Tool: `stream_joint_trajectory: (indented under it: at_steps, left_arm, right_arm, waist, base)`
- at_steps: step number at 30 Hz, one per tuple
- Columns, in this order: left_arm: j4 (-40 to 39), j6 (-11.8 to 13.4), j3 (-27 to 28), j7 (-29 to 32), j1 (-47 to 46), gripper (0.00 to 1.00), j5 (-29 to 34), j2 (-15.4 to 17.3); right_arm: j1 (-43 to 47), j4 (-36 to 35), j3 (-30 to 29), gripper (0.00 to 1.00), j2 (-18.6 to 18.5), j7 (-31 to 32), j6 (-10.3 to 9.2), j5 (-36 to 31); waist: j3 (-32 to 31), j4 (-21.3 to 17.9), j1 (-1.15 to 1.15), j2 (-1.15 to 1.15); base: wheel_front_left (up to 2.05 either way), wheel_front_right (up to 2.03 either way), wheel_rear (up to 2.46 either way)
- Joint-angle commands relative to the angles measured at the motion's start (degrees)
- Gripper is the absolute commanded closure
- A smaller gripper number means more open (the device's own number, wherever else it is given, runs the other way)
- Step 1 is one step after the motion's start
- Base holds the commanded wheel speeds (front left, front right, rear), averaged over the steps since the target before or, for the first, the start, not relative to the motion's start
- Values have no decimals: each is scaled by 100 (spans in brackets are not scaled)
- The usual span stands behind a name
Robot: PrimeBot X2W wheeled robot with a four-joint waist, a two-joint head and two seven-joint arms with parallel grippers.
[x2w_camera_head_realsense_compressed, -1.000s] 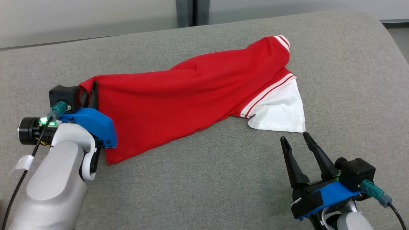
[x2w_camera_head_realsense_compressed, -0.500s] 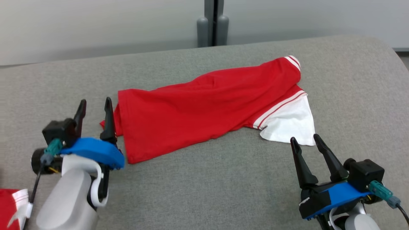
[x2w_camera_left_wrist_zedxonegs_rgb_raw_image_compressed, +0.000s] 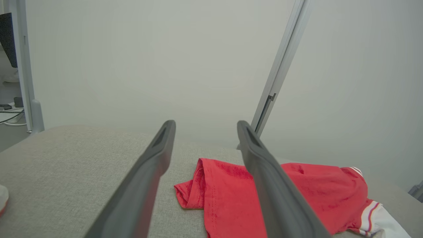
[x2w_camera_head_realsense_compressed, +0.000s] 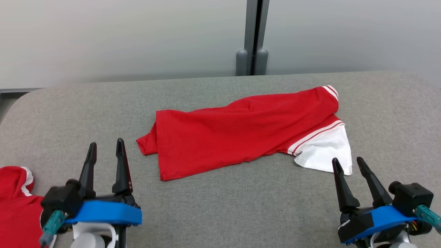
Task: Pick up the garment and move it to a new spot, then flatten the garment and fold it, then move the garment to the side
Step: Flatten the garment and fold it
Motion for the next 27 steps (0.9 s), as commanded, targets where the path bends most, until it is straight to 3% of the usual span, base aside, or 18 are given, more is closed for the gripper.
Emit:
stream_joint_trajectory:
  at_steps: [1, 6, 14, 27]
  left_arm:
    - [-92, -88, 118, -11, 170, 0, 72, -81]
    - [-29, -348, 388, -13, 633, 0, 449, -191]
    - [415, -440, 515, -13, 1098, 0, 840, -247]
    - [877, -462, 408, -14, 932, 0, 895, -170]
  right_arm:
    - [77, -23, -26, 0, -4, -3, 1, 62]
    - [140, 2, -66, 0, -5, 4, 1, 38]
    - [314, 67, -240, 0, -4, -70, 1, -139]
    - [436, 190, -379, 0, -4, -45, 1, -113]
  waist:
    - [-31, 35, 1, 1]
    - [-130, 105, 1, 1]
    - [-290, 149, 1, 1]
    - [-378, 6, 1, 1]
  base:
    - [0, 0, 0]
    - [0, 0, 0]
    - [0, 0, 0]
    - [0, 0, 0]
